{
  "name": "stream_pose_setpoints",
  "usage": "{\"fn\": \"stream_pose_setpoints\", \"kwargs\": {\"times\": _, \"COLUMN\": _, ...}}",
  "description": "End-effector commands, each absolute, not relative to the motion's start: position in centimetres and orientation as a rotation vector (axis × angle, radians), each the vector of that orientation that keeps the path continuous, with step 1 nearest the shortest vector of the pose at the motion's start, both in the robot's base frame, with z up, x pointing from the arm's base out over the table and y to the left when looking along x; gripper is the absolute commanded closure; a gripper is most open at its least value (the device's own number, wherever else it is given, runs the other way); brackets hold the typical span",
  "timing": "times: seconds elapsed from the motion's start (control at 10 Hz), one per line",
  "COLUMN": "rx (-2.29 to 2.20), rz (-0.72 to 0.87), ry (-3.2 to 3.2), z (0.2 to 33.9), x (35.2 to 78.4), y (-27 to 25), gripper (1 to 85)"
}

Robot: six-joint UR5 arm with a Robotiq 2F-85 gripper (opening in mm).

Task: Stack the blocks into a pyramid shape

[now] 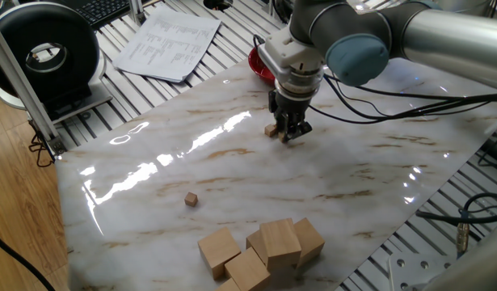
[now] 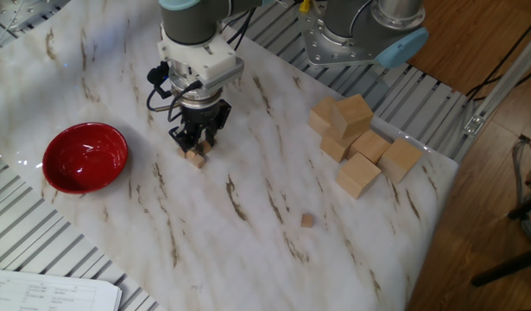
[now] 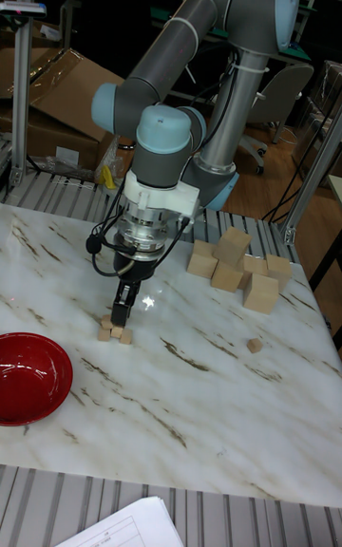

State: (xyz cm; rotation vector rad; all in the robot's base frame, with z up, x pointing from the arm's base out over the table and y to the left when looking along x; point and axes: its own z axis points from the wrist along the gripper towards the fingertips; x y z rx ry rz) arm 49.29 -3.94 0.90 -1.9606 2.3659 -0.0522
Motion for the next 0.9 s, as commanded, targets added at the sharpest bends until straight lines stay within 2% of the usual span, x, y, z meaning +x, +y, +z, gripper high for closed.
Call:
{"fn": "stream_pose_setpoints", "kwargs": {"times": 0.0, "rx": -1.933, "rz": -0.042, "ry": 2.375, "z": 0.9, "x": 49.3, "y": -3.9, "gripper": 54.3}}
{"fn": "stream_pose_setpoints", "kwargs": {"times": 0.8, "rx": -1.933, "rz": -0.033, "ry": 2.368, "z": 1.9, "x": 49.8, "y": -3.7, "gripper": 54.3}}
